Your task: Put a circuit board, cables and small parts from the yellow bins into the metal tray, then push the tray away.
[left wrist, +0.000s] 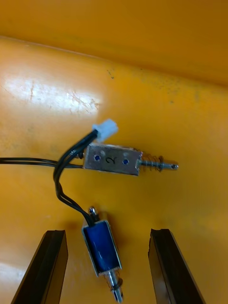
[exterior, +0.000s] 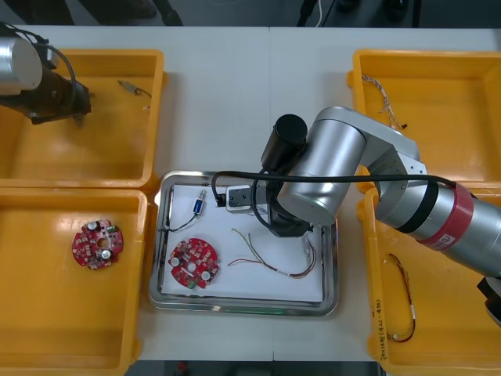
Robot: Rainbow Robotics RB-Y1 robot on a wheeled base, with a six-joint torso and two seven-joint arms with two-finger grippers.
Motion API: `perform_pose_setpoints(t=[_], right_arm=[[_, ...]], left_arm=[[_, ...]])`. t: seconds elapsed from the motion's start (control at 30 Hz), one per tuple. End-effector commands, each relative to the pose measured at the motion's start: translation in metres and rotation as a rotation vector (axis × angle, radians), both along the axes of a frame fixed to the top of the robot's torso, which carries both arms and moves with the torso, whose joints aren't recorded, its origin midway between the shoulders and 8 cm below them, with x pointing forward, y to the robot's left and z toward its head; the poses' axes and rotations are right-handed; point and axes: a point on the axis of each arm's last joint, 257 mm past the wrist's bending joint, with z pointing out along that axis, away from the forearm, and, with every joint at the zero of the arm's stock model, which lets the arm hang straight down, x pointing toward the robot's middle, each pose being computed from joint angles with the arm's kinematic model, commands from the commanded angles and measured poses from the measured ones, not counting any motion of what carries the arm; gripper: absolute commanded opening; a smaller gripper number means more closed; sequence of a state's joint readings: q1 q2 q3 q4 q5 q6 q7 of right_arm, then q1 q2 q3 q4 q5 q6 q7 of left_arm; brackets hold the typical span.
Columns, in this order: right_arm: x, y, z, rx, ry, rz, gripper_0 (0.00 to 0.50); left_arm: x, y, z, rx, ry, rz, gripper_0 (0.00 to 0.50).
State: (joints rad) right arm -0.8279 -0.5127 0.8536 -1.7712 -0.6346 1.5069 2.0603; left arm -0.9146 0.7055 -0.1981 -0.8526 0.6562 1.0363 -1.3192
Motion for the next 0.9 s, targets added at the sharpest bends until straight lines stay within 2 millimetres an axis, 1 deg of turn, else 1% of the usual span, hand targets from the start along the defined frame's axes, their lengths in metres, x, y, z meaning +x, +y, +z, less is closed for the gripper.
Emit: perform_pose_setpoints(t=[0.03,0.17,0.23,0.27,0.33,0.4,0.53,0.57,0.6,0.63,0.67,0.7,0.73,0.83,0.9], right_arm=[[-0.002,0.004,0.003,0.007,-0.024,0.012,0.500],[-0.005,0.007,0.013,0.013,-0.036,0.013,0.500],[-0.007,0.006,0.023,0.020,-0.037,0.000,0.500],[-0.008,0.006,0.025,0.021,-0.035,-0.002,0.500],[-0.012,0.006,0.038,0.036,-0.025,-0.011,0.500],[-0.017,0.006,0.047,0.053,0.000,-0.021,0.500],[-0.024,0.001,0.065,0.052,0.047,-0.040,0.500],[-0.026,-0.002,0.073,0.049,0.053,-0.056,0.500],[-0.027,-0.004,0.082,0.055,0.056,-0.086,0.500],[-0.027,-0.006,0.089,0.060,0.057,-0.111,0.500],[-0.027,-0.007,0.094,0.063,0.053,-0.129,0.500],[-0.027,-0.008,0.104,0.073,0.045,-0.163,0.500],[-0.026,-0.010,0.112,0.084,0.037,-0.201,0.500],[-0.024,-0.012,0.135,0.147,0.014,-0.298,0.500],[-0.021,-0.011,0.147,0.201,0.011,-0.346,0.500]], left_arm=[[0.018,-0.018,0.017,0.035,-0.052,-0.069,0.500],[0.019,-0.019,0.013,0.035,-0.057,-0.072,0.500],[0.017,-0.015,0.006,0.036,-0.056,-0.069,0.500],[0.017,-0.015,0.006,0.036,-0.057,-0.070,0.500],[0.016,-0.015,0.002,0.040,-0.052,-0.074,0.500],[0.016,-0.016,0.001,0.040,-0.050,-0.077,0.500],[0.016,-0.016,0.001,0.039,-0.050,-0.078,0.500],[0.015,-0.016,0.000,0.038,-0.049,-0.078,0.500],[0.014,-0.016,-0.001,0.037,-0.047,-0.077,0.474],[0.014,-0.015,-0.003,0.039,-0.045,-0.077,0.391],[0.014,-0.015,-0.003,0.038,-0.047,-0.078,0.276],[0.013,-0.015,-0.006,0.039,-0.043,-0.080,0.053],[0.013,-0.014,-0.006,0.040,-0.044,-0.080,0.000],[0.012,-0.014,-0.008,0.045,-0.041,-0.087,0.000],[0.011,-0.014,-0.009,0.045,-0.039,-0.089,0.000]])
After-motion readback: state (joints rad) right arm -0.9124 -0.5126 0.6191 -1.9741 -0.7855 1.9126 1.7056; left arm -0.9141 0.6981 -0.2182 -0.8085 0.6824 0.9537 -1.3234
